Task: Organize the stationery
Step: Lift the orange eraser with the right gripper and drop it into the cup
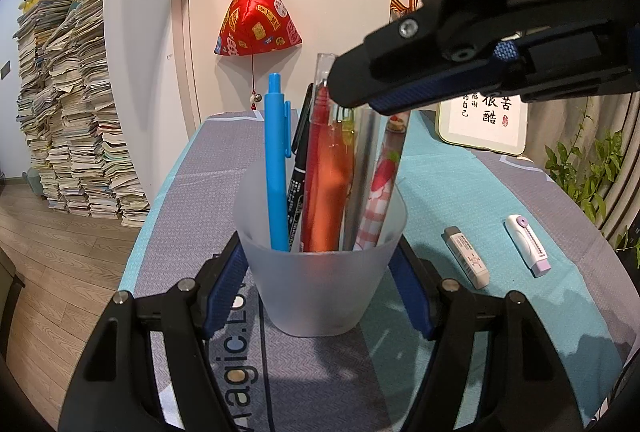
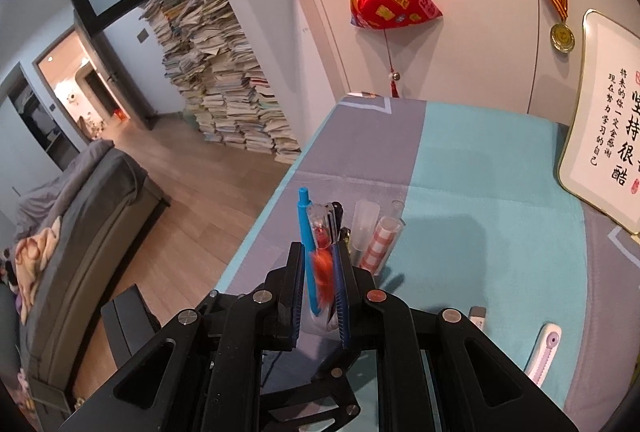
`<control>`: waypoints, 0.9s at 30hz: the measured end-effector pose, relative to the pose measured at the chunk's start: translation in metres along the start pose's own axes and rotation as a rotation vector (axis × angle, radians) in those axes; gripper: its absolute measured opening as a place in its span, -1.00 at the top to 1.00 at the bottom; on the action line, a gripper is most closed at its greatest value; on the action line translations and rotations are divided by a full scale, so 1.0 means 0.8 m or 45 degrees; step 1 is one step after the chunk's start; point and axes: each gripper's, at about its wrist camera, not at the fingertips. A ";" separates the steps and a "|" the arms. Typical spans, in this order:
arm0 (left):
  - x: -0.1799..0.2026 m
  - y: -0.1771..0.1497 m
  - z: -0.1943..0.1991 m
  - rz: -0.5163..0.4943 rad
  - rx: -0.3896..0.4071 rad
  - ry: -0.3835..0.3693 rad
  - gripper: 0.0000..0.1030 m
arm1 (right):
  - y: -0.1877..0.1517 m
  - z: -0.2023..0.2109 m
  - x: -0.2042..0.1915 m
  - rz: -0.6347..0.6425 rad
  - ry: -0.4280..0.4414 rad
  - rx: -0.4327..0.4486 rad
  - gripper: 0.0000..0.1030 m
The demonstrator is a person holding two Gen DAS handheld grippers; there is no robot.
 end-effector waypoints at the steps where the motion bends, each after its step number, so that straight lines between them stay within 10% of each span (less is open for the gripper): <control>1: 0.000 0.001 -0.001 0.000 0.000 0.000 -0.35 | 0.000 0.000 0.000 -0.003 0.002 -0.001 0.72; 27: 0.000 0.001 0.000 -0.002 0.000 -0.004 -0.35 | -0.018 0.068 0.079 -0.094 -0.180 0.066 0.71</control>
Point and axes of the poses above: each gripper's, at about its wrist camera, not at the fingertips, and z roughly against the way its jaws point, x to its right, y to its top, and after that the axes turned 12 degrees about x, right-handed
